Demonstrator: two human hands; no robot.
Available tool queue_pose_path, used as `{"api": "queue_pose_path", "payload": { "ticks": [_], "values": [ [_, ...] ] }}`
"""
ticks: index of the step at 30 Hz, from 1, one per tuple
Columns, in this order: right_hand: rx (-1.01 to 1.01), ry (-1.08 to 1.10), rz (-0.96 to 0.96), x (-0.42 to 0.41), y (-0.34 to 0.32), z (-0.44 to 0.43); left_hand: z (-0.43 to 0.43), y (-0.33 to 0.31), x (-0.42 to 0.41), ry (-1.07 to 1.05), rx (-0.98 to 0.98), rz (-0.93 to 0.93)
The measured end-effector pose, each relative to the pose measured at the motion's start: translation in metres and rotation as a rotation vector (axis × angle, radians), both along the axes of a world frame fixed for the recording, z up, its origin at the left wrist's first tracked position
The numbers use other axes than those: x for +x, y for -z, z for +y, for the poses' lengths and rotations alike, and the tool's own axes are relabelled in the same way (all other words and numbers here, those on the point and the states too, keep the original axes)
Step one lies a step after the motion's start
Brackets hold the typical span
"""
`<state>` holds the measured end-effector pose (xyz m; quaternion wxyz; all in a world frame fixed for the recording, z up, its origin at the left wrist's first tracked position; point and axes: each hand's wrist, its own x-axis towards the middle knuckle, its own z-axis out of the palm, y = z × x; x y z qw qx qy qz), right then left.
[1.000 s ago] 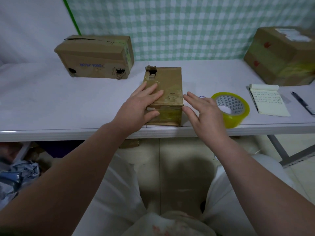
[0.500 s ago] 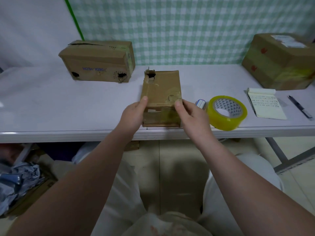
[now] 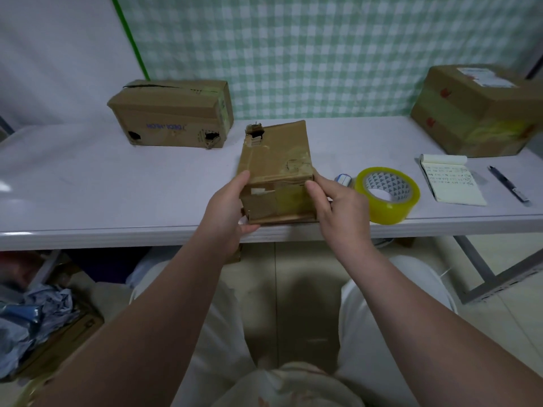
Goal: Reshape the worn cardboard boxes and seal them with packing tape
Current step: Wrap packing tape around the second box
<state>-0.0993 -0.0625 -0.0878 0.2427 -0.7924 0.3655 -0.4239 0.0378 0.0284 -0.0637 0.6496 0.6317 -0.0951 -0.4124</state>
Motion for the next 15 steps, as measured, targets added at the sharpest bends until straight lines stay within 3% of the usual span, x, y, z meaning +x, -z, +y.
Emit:
{"api": "queue_pose_path", "payload": {
  "ticks": [4,8,11,15],
  "values": [
    [0.182,-0.005,-0.057,-0.003,-0.011,0.012,0.009,-0.005,-0.007,0.014,-0.046,-0.044],
    [0.39,0.022,-0.075,0.006,-0.019,0.021,0.018,-0.003,-0.02,0.125,-0.099,-0.36],
    [0.432,0.051,-0.137,0.01,-0.02,0.025,0.026,-0.003,-0.025,0.123,-0.109,-0.505],
    [0.396,0.066,-0.163,0.009,-0.025,0.03,0.037,-0.002,-0.027,0.101,-0.113,-0.513]
  ]
}}
